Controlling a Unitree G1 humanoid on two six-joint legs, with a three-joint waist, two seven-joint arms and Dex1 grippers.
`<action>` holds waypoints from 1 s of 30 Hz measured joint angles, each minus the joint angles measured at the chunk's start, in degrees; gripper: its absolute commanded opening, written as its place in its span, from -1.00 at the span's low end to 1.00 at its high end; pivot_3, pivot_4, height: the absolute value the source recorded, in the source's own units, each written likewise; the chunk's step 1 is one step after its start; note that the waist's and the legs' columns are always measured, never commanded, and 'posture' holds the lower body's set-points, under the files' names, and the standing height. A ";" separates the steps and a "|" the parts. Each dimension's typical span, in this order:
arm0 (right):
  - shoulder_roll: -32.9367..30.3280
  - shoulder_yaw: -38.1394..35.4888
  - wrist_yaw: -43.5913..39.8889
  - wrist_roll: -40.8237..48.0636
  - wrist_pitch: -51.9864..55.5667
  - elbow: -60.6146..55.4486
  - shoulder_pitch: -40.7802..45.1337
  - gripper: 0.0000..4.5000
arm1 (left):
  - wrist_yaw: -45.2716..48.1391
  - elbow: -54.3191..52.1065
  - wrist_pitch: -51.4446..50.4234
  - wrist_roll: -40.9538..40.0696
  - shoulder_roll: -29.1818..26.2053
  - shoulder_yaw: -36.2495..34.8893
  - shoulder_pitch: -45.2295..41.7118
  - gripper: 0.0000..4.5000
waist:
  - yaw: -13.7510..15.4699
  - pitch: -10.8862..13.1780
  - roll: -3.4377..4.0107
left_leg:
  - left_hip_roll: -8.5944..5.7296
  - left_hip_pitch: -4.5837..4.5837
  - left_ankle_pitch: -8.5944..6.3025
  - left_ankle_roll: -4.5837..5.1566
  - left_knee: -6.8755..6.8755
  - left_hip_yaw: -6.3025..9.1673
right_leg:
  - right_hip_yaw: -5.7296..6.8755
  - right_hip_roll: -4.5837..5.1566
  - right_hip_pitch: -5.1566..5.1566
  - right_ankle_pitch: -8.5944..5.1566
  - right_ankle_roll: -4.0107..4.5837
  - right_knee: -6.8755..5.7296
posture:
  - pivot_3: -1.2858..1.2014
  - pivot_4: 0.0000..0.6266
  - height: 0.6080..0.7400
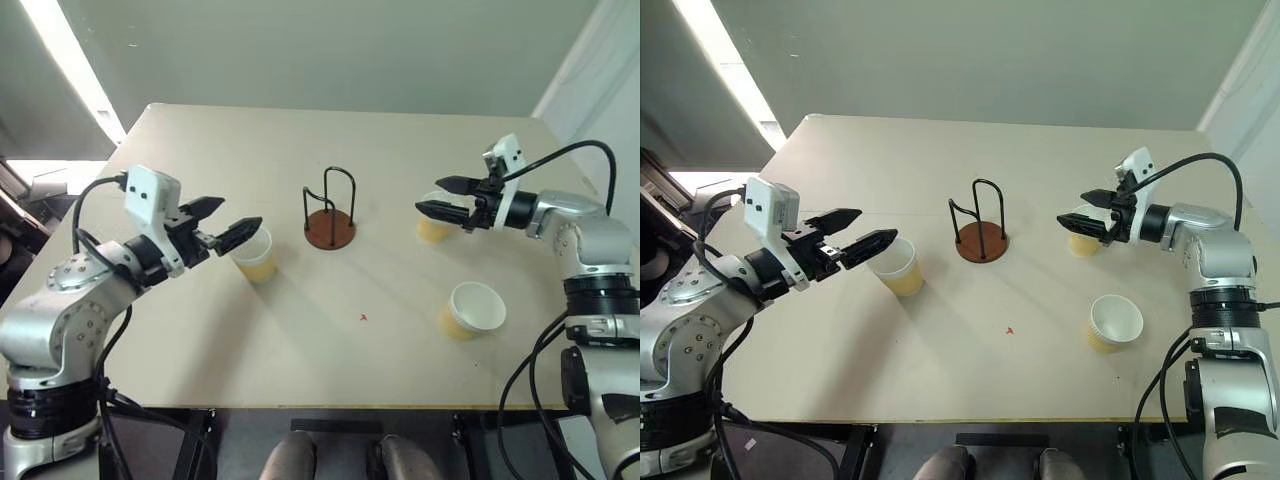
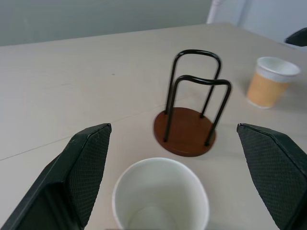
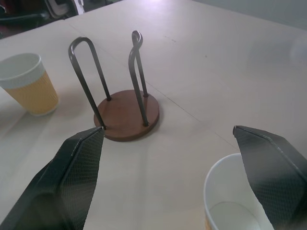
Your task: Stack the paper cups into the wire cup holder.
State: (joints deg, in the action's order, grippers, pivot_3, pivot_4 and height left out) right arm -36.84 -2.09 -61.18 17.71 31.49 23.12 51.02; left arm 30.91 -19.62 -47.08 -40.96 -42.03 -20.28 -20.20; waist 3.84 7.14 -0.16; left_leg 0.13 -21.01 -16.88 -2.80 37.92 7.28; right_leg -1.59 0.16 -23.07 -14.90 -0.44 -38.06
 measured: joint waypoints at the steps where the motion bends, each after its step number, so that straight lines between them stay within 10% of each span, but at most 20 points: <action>1: -0.05 0.00 -0.07 0.00 -0.04 0.00 0.14 0.62 | 0.00 0.00 0.01 0.00 0.01 0.00 0.09 1.00 | 0.00 0.00 0.00 | 0.00 0.00 0.00 0.00 0.00 0.00 | 0.00 -0.01 0.00 0.00 0.00 0.00 | 0.03 -0.52 1.00; 7: -1.41 0.61 -2.24 0.03 -1.13 -0.05 1.80 -0.32 | 0.20 0.02 0.86 0.13 -0.04 0.00 0.37 1.00 | 0.01 0.00 0.00 | -0.01 -0.02 0.00 0.00 0.01 0.01 | 0.00 0.00 0.02 0.00 0.00 0.04 | 0.03 -0.52 1.00; 11: -1.41 0.61 -2.17 0.02 -1.48 -0.30 1.39 -0.95 | 0.35 0.05 1.00 0.14 -0.08 0.01 0.35 0.61 | 0.01 0.00 0.00 | 0.00 -0.01 0.00 0.00 0.00 0.01 | 0.01 -0.01 0.01 0.00 0.00 0.02 | 0.03 -0.52 1.00; 15: -1.42 0.61 -1.73 0.03 -1.59 -0.86 0.50 -1.00 | 0.82 0.10 1.13 0.11 -0.08 0.01 0.32 0.03 | 0.01 0.00 0.00 | 0.00 -0.01 0.00 0.00 0.01 0.00 | 0.00 0.00 0.02 0.00 0.00 0.02 | 0.03 -0.52 1.00; 18: -1.43 0.61 -1.50 0.04 -1.59 -1.37 0.17 -1.00 | 0.99 0.13 1.19 0.29 -0.11 0.06 0.32 0.03 | 0.01 0.00 0.00 | 0.00 -0.01 0.00 0.00 0.01 0.01 | 0.00 0.00 0.01 0.00 0.00 0.01 | 0.03 -0.52 1.00; 26: -1.58 0.58 -2.97 3.13 4.17 -5.45 -0.39 0.04 | 1.38 0.70 0.32 -1.47 -0.15 -0.17 0.30 0.93 | 0.01 0.00 0.00 | -0.01 -0.02 0.00 0.00 0.01 0.00 | 0.01 0.00 0.02 0.00 0.00 0.03 | 0.03 -0.52 1.00; 30: -1.26 0.71 -2.83 3.39 4.91 -6.05 -0.93 0.70 | 1.02 1.65 0.35 -1.39 -0.24 -0.17 0.11 1.00 | 0.00 0.00 0.00 | 0.00 0.00 0.01 -0.01 0.02 0.00 | 0.00 0.00 0.01 0.00 0.00 0.01 | 0.03 -0.52 1.00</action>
State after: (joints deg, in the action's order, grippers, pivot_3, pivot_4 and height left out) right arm -38.09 -1.38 -64.01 21.10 36.40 17.08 50.09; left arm 31.92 -17.97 -46.73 -42.35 -42.27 -20.45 -20.08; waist 3.85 7.14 -0.16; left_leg 0.13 -21.02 -16.88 -2.81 37.94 7.29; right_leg -1.59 0.16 -23.06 -14.90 -0.43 -38.05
